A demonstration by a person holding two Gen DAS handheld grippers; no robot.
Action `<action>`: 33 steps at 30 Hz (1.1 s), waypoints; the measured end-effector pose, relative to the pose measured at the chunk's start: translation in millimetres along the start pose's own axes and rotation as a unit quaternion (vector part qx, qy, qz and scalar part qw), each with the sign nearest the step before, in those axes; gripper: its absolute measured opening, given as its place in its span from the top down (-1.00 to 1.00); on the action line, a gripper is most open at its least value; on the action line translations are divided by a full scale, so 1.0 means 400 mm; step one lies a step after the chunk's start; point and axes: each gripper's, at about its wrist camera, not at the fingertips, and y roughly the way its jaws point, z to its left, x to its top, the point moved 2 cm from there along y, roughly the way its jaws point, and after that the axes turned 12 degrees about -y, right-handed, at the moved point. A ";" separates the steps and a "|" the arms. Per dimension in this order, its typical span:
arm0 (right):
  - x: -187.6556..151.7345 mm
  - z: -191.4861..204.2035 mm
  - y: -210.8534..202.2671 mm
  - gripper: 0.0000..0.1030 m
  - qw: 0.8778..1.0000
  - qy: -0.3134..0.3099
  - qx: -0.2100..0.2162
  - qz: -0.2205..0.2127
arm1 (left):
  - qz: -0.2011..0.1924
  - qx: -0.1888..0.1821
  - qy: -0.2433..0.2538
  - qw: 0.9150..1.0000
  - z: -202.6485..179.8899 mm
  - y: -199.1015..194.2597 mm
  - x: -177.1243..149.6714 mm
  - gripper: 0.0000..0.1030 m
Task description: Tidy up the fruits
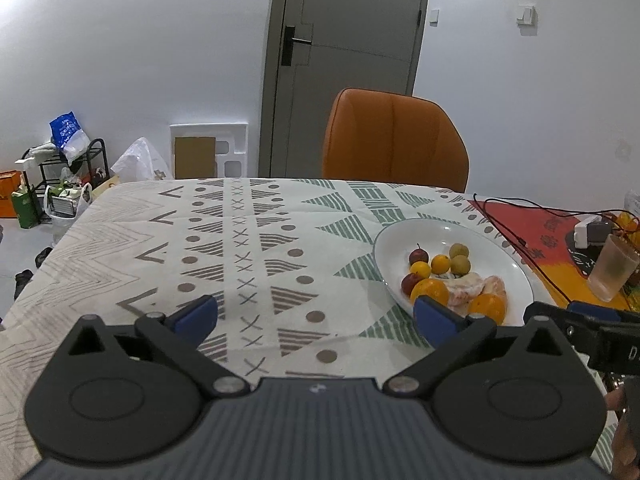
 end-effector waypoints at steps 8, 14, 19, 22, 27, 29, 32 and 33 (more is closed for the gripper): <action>-0.004 0.044 -0.045 -1.00 1.000 -0.014 0.005 0.001 | -0.003 0.004 0.002 1.000 0.034 -0.068 -0.028 -1.00; -0.003 0.082 -0.078 -1.00 1.000 -0.028 0.012 0.000 | -0.011 0.007 0.001 1.000 0.056 -0.121 -0.038 -1.00; -0.001 0.107 -0.104 -1.00 0.999 -0.030 0.021 -0.005 | -0.012 0.012 0.006 1.000 0.070 -0.161 -0.040 -1.00; 0.002 0.124 -0.117 -1.00 0.999 -0.037 0.027 -0.005 | -0.012 0.017 0.014 1.000 0.075 -0.183 -0.042 -1.00; 0.005 0.148 -0.132 -1.00 0.998 -0.050 0.036 0.000 | -0.014 0.014 0.020 1.000 0.085 -0.217 -0.043 -1.00; 0.005 0.153 -0.138 -1.00 0.998 -0.050 0.038 0.000 | -0.012 0.020 0.024 0.999 0.087 -0.221 -0.044 -1.00; 0.004 0.159 -0.144 -1.00 0.998 -0.051 0.041 0.003 | -0.010 0.017 0.021 1.000 0.097 -0.233 -0.046 -1.00; 0.004 0.161 -0.147 -1.00 0.998 -0.053 0.040 0.003 | -0.010 0.018 0.020 1.000 0.099 -0.239 -0.046 -1.00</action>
